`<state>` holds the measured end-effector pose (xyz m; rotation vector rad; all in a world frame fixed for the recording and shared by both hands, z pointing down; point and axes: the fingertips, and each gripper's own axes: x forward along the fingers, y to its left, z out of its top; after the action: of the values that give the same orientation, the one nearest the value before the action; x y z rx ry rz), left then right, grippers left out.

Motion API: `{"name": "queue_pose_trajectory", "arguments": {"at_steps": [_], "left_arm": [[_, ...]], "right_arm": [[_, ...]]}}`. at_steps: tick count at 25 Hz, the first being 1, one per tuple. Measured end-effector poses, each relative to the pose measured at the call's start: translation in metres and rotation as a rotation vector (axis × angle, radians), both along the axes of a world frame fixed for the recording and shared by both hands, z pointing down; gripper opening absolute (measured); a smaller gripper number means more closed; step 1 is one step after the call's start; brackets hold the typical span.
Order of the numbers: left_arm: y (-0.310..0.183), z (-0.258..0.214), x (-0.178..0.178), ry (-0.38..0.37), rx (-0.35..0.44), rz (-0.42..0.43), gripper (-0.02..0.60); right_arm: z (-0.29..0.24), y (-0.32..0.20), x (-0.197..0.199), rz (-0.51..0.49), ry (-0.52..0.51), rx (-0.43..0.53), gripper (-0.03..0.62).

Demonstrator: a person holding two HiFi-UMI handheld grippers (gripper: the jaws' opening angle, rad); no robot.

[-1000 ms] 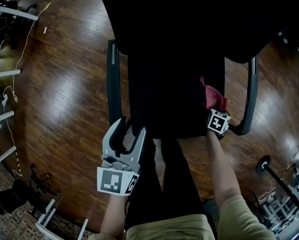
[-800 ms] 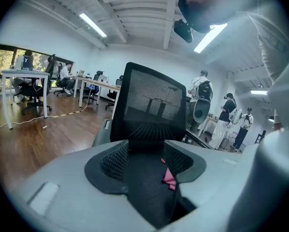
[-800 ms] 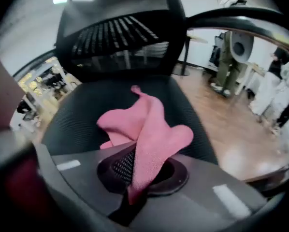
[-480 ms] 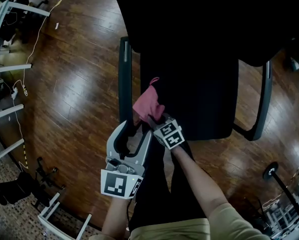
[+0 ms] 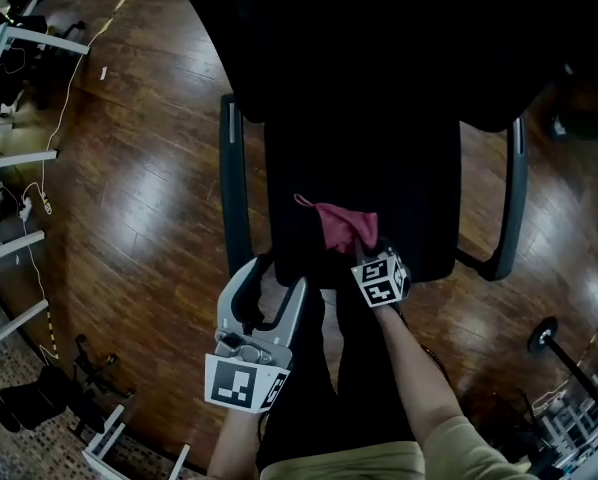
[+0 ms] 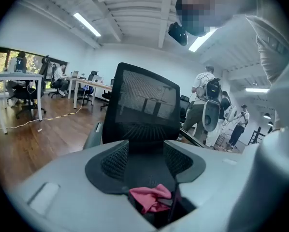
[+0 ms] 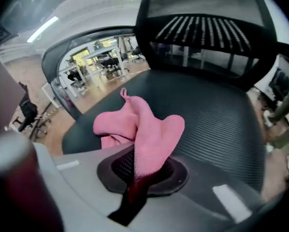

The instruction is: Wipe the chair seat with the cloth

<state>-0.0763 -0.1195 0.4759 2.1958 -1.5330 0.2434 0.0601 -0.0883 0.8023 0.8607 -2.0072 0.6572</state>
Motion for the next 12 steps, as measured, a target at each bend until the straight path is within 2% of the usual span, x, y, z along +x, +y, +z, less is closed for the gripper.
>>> {"name": "queue_pose_trajectory", "arguments": {"at_steps": [1,4,6,8,10,12], "left_arm": [[-0.002,0.003,0.006,0.005,0.002,0.008,0.212],[-0.008,0.012,0.024,0.020,0.011,0.033,0.212],[-0.011,0.017,0.029,0.031,0.015,0.036,0.212],[-0.010,0.021,0.028,0.039,0.009,0.031,0.212],[-0.003,0.027,0.025,0.041,-0.011,0.033,0.212],[0.003,0.028,0.019,0.035,-0.026,0.028,0.212]], "right_arm": [[0.000,-0.008,0.037,0.081,0.053,0.008,0.016],[0.001,-0.022,0.160,0.433,0.191,-0.019,0.017],[0.003,-0.025,0.211,0.559,0.232,-0.038,0.016],[0.006,-0.026,0.223,0.571,0.269,-0.048,0.016],[0.006,-0.026,0.213,0.592,0.289,-0.040,0.015],[0.005,-0.024,0.182,0.631,0.199,-0.043,0.015]]}}
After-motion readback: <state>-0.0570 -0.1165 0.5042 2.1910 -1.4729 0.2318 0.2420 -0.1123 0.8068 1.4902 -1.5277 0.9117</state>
